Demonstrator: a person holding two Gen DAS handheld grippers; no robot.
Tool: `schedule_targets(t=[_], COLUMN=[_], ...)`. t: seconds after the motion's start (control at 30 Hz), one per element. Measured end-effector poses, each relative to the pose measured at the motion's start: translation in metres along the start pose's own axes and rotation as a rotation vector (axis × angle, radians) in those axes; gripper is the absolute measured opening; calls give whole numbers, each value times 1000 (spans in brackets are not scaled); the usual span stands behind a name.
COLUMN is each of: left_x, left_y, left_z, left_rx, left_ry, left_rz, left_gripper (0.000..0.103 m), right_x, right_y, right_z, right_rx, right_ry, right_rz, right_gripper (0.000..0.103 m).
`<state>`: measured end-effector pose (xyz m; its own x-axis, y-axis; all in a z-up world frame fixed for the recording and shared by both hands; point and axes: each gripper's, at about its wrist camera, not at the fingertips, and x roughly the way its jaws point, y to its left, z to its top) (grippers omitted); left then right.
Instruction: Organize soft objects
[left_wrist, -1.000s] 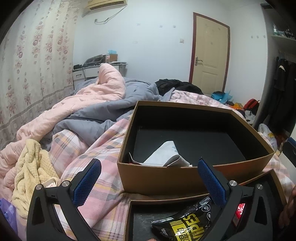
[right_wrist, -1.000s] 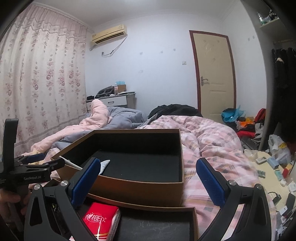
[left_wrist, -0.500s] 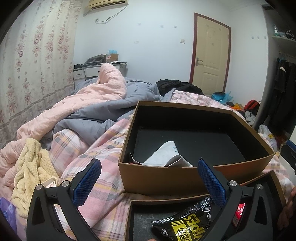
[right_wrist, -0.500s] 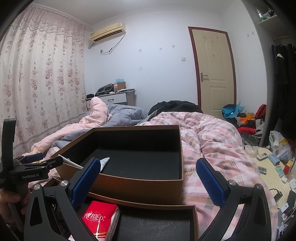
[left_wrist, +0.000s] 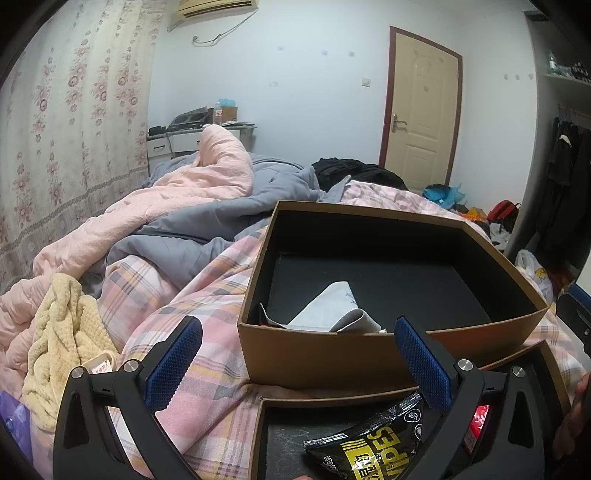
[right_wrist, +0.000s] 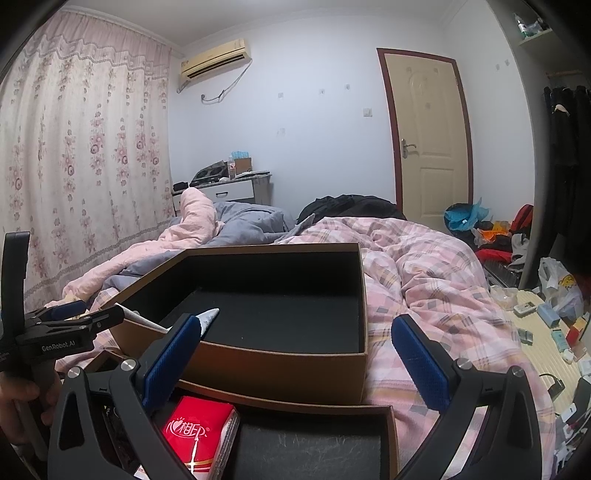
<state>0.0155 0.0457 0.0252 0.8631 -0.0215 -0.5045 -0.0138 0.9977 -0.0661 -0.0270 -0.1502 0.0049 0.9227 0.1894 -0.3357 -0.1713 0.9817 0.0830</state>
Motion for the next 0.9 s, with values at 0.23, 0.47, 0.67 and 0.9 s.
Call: schedule_targets(t=[0.23, 0.47, 0.67, 0.9], left_x=[0, 0, 0, 0], left_y=[0, 1, 1, 1], left_z=[0, 0, 0, 0], left_rx=[-3, -6, -6, -6], left_ry=[0, 0, 0, 0], left_rz=[-1, 0, 0, 0], left_gripper=[103, 103, 103, 103], right_x=[1, 2, 3, 3], right_y=[-1, -1, -1, 0], right_z=[0, 0, -1, -2], right_rx=[1, 0, 0, 0], right_ry=[5, 8, 9, 15], right_rz=[3, 2, 2, 2], right_gripper=[102, 102, 102, 102])
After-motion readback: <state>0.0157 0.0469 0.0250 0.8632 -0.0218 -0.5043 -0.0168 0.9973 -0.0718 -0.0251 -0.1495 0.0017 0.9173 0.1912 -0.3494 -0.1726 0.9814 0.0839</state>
